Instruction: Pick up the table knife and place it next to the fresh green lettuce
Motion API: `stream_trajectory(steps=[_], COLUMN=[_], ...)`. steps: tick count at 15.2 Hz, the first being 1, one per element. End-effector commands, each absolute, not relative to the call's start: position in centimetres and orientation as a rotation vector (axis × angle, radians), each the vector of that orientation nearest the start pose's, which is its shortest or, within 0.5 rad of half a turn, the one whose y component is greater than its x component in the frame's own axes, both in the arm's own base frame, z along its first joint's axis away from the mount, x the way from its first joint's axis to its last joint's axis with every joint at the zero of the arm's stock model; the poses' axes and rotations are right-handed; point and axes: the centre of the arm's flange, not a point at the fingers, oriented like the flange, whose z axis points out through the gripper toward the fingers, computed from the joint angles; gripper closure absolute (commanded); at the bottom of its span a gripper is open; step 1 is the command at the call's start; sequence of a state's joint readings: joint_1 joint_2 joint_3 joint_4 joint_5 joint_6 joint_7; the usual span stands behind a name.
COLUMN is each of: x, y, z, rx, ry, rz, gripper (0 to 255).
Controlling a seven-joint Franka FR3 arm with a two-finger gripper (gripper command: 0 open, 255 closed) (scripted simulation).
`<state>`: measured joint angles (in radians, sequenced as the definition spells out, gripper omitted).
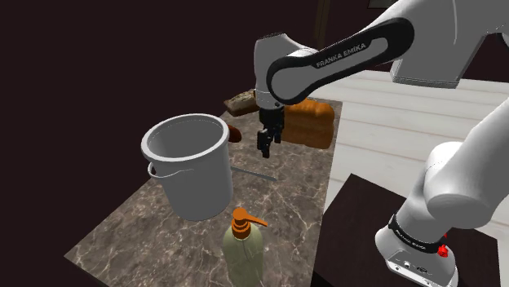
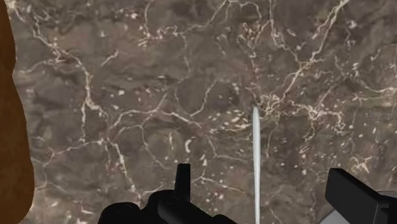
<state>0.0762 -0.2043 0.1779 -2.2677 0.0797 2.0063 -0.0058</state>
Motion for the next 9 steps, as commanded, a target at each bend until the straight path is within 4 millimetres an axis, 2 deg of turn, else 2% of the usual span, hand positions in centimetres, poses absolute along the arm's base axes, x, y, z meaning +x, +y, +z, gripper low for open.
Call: stream_trajectory(steps=[1, 6, 9], x=[47.7, 51.7, 51.9], y=[14.2, 18.4, 18.6], z=[42.5, 39.0, 37.7], rx=[-3.097, -3.106, -3.107], ry=[-0.383, -0.486, -0.493], rz=[0.093, 0.082, 0.082], gripper=[0, 0, 0])
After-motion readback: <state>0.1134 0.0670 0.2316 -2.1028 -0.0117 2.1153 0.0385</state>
